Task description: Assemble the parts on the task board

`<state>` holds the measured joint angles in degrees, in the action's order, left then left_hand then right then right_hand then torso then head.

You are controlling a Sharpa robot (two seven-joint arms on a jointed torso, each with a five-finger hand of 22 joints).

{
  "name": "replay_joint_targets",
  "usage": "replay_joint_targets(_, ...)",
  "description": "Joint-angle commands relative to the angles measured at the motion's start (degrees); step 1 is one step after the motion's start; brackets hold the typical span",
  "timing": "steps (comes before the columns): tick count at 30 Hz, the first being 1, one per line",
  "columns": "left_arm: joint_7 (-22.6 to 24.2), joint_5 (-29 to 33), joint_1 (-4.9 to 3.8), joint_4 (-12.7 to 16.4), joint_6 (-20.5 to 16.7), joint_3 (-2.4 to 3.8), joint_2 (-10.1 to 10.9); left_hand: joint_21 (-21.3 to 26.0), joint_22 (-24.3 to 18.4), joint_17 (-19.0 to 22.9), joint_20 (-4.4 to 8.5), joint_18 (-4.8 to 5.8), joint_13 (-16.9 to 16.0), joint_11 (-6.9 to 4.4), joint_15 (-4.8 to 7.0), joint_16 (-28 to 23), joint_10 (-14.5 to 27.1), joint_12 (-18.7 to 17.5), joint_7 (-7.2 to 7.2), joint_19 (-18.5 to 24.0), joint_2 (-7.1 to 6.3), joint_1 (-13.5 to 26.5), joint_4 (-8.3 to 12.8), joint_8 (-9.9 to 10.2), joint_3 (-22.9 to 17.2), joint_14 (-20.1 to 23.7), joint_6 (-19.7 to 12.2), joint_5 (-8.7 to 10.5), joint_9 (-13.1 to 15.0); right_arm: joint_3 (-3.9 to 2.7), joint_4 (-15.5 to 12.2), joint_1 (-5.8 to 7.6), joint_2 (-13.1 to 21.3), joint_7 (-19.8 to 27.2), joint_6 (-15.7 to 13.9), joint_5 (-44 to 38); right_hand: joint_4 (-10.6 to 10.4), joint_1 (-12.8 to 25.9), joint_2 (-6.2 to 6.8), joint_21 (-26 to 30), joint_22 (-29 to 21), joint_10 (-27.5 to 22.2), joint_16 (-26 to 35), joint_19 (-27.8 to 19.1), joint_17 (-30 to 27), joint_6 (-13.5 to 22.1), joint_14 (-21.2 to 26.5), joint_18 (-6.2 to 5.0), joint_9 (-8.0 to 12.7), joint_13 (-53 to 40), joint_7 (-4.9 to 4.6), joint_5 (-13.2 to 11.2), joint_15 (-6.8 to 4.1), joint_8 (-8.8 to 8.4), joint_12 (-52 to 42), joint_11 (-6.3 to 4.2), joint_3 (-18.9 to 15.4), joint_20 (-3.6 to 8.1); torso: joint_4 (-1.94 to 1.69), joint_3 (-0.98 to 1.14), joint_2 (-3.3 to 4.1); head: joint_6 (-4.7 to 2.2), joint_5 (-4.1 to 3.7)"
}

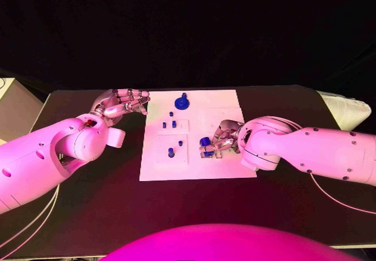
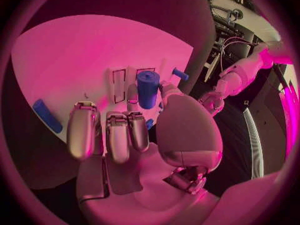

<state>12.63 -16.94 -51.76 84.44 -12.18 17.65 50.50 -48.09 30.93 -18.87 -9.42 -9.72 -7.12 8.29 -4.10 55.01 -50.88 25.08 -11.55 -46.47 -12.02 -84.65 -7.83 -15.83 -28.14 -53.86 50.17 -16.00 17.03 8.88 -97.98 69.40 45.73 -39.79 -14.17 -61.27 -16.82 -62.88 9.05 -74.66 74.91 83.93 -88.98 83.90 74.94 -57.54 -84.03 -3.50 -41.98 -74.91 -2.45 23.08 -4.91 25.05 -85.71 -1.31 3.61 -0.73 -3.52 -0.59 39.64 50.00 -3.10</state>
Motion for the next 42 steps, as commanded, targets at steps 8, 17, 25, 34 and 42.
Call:
replay_joint_targets(8, 0.1, 0.1, 0.02, 0.1, 0.9, 0.04, 0.0, 0.2, -0.1, -0.1, -0.32, -0.76, 0.0, 0.11, -0.24, -0.2, 0.3, 0.2, 0.01, -0.2, 0.12, -0.1, -0.2, -0.4, 0.2, 0.1, -0.5, -0.32, -0.1, 0.06, -0.5, -0.21, 0.5, -0.5, -0.1, -2.9, -0.1, 1.3, -0.71, 0.2, 6.0, 3.4, 0.0, 3.3, 12.6, 0.1, -5.5, 0.34, -0.6, -11.7, -0.36, -3.4, -0.19, -0.15, 0.4, -0.06, -3.8, -0.08, -0.01, 0.02, 0.01, 0.00, -0.10)
replay_joint_targets(17, 0.1, 0.1, 0.03, 0.0, 0.9, 0.04, -0.1, 0.2, -0.1, -0.1, -0.32, -0.76, 0.0, 0.11, -0.24, -0.2, 0.3, 0.2, 0.01, -0.2, 0.12, -0.1, -0.2, -0.4, 0.2, 0.1, -0.5, -0.32, -0.1, 0.05, -1.2, -0.34, 1.0, -0.4, -0.2, -3.7, -0.1, 1.5, -1.01, 0.1, 6.1, 3.4, -0.1, 3.4, 12.7, 0.0, -5.5, 0.36, -0.9, -11.7, -0.33, -4.0, -0.21, -0.11, 0.4, -0.09, -5.4, -0.07, -0.02, 0.01, 0.01, 0.00, -0.11)
replay_joint_targets(25, 0.0, 0.1, 0.03, 0.0, 0.8, 0.03, -0.1, 0.2, -0.1, -0.1, -0.33, -0.75, 0.1, 0.14, -0.26, -0.2, 0.4, 0.3, -0.02, -0.2, 0.17, -0.1, -0.3, -0.4, 0.1, 0.1, -0.5, -0.34, -0.1, 0.05, -1.5, -0.39, 1.3, -0.1, -0.5, -3.8, -0.1, 1.7, -1.15, 0.1, 6.2, 3.4, -0.1, 3.4, 12.8, 0.0, -5.5, 0.37, -0.9, -11.7, -0.31, -4.1, -0.21, -0.09, 0.4, -0.09, -5.8, -0.06, -0.02, -0.02, 0.04, 0.00, -0.12)
replay_joint_targets(34, 0.0, 0.1, 0.03, 0.0, 0.8, 0.03, -0.1, 0.2, -0.1, -0.1, -0.33, -0.75, 0.1, 0.14, -0.26, -0.2, 0.4, 0.3, -0.03, -0.2, 0.18, -0.1, -0.3, -0.4, 0.1, 0.2, -0.5, -0.34, -0.1, 0.05, -1.4, -0.41, 0.9, 0.1, -2.2, -4.3, -0.2, 2.6, -1.67, 0.1, 6.2, 3.4, -0.1, 3.4, 12.8, -0.1, -5.5, 0.37, -1.2, -11.8, -0.28, -4.8, -0.24, -0.04, 0.4, -0.13, -7.4, -0.04, -0.02, -0.04, -0.01, 0.00, -0.25)
replay_joint_targets(42, 0.0, 0.1, 0.03, 0.0, 0.7, 0.03, -0.1, 0.3, -0.1, -0.1, -0.34, -0.75, 0.1, 0.15, -0.27, -0.2, 0.4, 0.3, -0.04, -0.2, 0.26, -0.1, -0.4, -0.4, 0.1, 0.2, -0.5, -0.36, -0.1, 0.04, -1.4, -0.41, 0.4, 0.4, -2.4, -4.9, -0.3, 5.6, -2.35, 0.0, 6.4, 3.5, -0.1, 3.5, 13.0, -0.2, -5.5, 0.41, -1.7, -11.9, -0.25, -7.0, -0.26, 0.02, 0.3, -0.15, -9.8, -0.02, -0.01, -0.06, 0.02, 0.00, -0.38)
